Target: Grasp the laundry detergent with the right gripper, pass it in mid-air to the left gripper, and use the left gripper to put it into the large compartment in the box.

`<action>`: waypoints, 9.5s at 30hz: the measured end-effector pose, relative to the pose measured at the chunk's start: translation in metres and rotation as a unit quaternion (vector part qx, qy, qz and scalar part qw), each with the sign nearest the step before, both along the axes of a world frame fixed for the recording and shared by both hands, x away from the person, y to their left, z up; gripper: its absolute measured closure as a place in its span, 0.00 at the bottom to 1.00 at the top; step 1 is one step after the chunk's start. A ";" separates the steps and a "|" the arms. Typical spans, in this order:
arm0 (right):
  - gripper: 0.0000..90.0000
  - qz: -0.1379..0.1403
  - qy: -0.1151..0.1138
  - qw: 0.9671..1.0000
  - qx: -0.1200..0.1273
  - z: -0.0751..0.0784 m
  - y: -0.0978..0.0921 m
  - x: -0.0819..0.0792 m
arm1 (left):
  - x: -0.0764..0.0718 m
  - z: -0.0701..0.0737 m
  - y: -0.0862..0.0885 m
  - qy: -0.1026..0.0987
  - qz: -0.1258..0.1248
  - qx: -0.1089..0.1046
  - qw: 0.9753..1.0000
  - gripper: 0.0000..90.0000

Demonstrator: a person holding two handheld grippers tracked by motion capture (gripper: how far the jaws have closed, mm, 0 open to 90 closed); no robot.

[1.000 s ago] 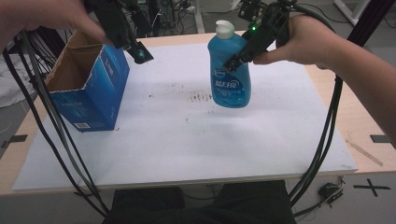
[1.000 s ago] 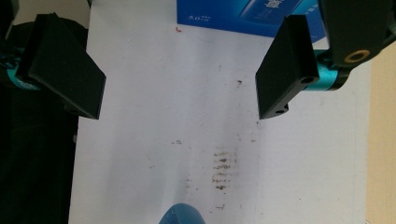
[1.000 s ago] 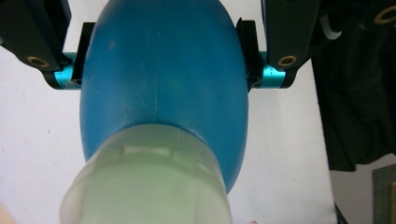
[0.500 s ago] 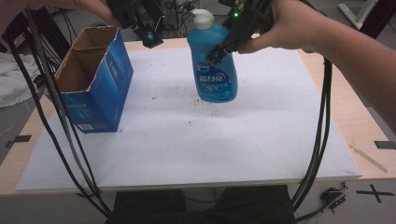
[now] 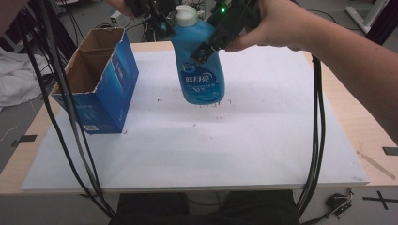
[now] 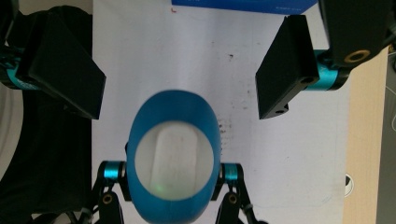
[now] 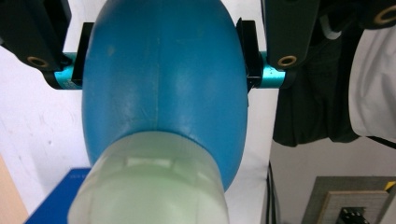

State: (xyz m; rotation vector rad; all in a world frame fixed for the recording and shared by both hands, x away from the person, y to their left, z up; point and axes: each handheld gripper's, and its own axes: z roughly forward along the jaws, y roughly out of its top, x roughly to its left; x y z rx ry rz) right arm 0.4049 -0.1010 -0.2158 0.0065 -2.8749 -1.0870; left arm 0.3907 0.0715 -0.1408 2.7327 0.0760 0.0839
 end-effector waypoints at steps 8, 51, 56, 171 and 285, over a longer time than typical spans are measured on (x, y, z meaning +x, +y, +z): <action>0.46 0.009 -0.005 1.000 0.019 0.003 0.006 -0.001 | 0.002 0.000 -0.008 0.000 -0.008 0.002 1.000 0.18; 0.46 0.020 -0.011 0.997 0.068 0.010 -0.004 -0.002 | 0.002 -0.007 -0.026 -0.003 -0.020 0.019 1.000 0.23; 0.46 0.017 -0.011 0.998 0.065 0.010 -0.004 -0.003 | 0.002 -0.007 -0.026 -0.001 -0.022 0.019 1.000 0.25; 0.14 -0.160 0.065 0.979 -0.113 -0.039 -0.094 0.055 | -0.002 0.039 0.089 -0.016 0.156 -0.007 0.988 0.43; 0.14 -0.258 0.105 0.950 -0.141 -0.061 -0.189 0.067 | 0.021 -0.126 0.184 0.052 0.346 0.137 0.927 0.43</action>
